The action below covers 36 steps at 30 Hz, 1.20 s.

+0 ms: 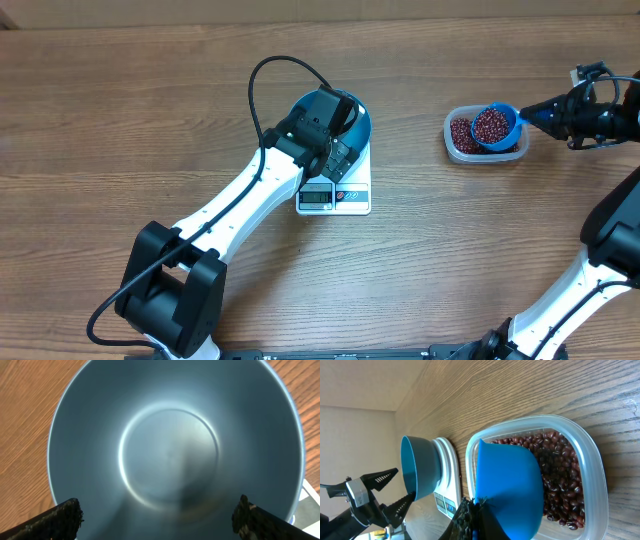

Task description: Scoop item into bowl and weigh 150g on scale

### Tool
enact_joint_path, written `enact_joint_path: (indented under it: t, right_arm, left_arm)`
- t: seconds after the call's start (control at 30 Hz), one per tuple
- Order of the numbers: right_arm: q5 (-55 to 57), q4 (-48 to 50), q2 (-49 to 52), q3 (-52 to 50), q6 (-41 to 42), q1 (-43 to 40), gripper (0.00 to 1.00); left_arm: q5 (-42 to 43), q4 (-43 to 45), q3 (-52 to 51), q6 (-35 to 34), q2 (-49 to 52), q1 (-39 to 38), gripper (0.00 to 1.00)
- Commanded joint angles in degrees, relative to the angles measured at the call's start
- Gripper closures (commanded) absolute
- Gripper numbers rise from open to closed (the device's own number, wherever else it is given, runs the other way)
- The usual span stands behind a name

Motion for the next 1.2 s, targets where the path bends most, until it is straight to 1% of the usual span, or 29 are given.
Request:
enact_joint_path:
  t: [0.0,0.53,0.9,1.17]
  right_arm:
    - [-1.62,0.02,0.87,-0.35,-0.48,-0.15,0.96]
    - [-1.6,0.04,0.87,-0.35,-0.48,-0.15,0.96]
    - [-1.6,0.04,0.87,-0.35,-0.48,-0.15,0.96]
    - [-1.6,0.04,0.87,-0.35,-0.5,-0.15,0.96]
  left_arm:
    - [2.29,0.02,1.27,1.31,0.55,-0.42,0.01]
    - [3.61,0.35,1.27,1.75,0.55,-0.42,0.01]
    - [3.63,2.23,1.27,1.68,0.55,-0.42,0.01]
    - [6.99,3.13,1.27,1.73,0.55,-0.42,0.01]
